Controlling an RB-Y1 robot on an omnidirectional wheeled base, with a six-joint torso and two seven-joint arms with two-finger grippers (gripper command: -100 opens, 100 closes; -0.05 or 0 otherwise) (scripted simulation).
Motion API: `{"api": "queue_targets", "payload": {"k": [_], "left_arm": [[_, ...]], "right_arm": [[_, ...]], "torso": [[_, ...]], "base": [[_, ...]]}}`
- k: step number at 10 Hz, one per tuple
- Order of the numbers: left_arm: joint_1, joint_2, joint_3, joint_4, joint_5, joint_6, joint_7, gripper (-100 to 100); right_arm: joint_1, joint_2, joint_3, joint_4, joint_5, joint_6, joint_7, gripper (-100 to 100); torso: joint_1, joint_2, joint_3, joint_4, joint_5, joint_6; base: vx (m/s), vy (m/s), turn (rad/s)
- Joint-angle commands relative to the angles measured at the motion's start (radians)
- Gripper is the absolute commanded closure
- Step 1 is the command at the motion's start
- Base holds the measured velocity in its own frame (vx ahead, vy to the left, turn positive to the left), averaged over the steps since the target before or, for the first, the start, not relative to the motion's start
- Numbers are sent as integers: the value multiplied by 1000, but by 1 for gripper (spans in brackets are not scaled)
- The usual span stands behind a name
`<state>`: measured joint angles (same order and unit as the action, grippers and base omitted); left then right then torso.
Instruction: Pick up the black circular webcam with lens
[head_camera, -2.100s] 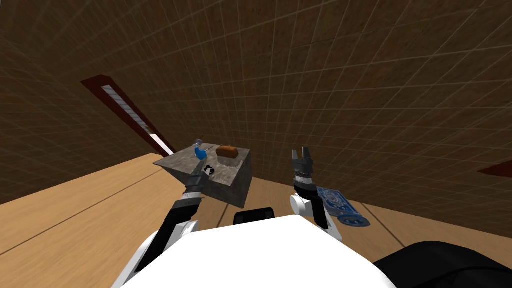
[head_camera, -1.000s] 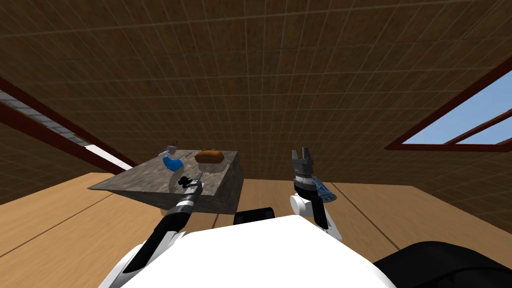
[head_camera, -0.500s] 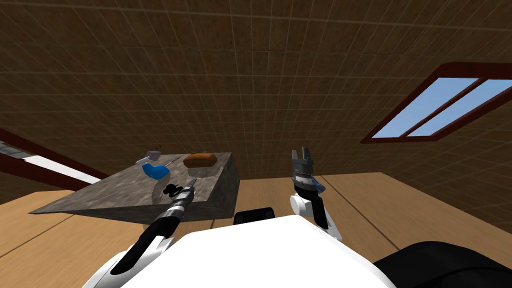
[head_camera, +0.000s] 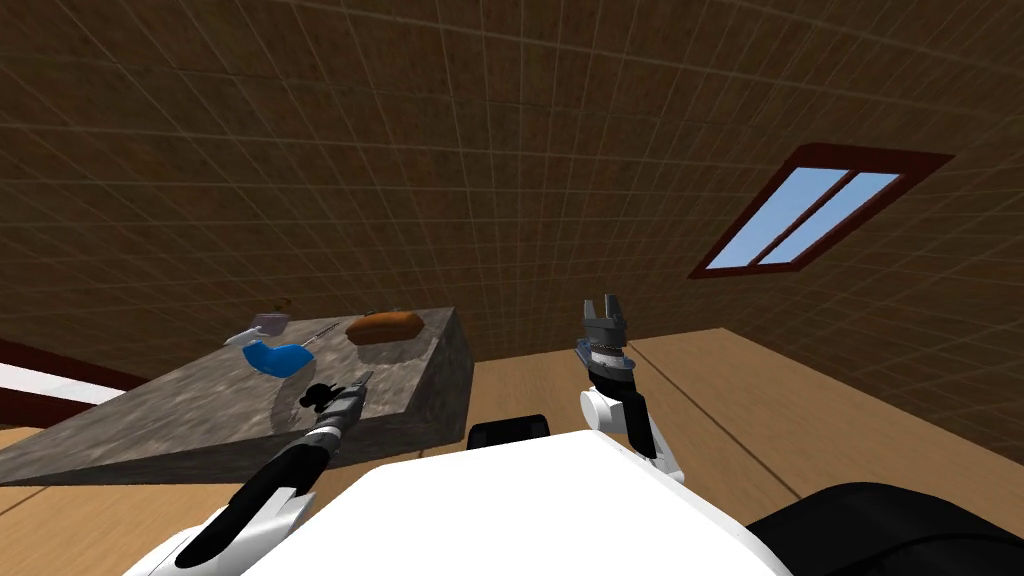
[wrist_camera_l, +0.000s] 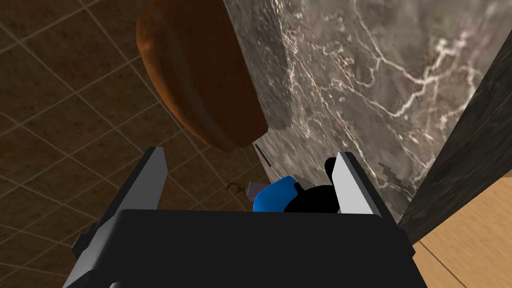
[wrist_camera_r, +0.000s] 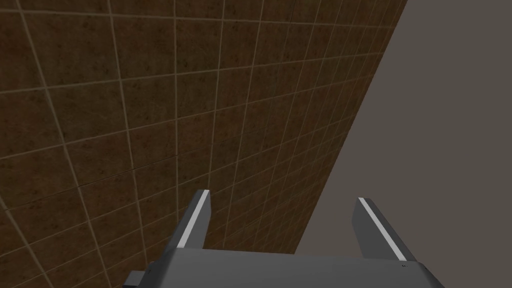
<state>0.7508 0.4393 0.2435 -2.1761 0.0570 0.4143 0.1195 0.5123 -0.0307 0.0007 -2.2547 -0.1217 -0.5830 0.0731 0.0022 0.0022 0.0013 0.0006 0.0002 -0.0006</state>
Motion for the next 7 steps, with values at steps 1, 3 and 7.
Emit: {"api": "queue_targets", "payload": {"k": [1,3,7], "left_arm": [[-2,28,23,25,-3,46,9,-100],[6,73,55,49,3,90,21,-100],[23,147,102,95,12,159,42,-100]], "right_arm": [[0,0,0,0,0,0,0,0],[0,0,0,0,0,0,0,0],[0,0,0,0,0,0,0,0]], "torso": [[0,0,0,0,0,0],[2,0,0,0,0,0],[3,-1,0,0,1,0]], "base": [[-10,32,-179],[-11,48,-177],[-5,66,-105]]}}
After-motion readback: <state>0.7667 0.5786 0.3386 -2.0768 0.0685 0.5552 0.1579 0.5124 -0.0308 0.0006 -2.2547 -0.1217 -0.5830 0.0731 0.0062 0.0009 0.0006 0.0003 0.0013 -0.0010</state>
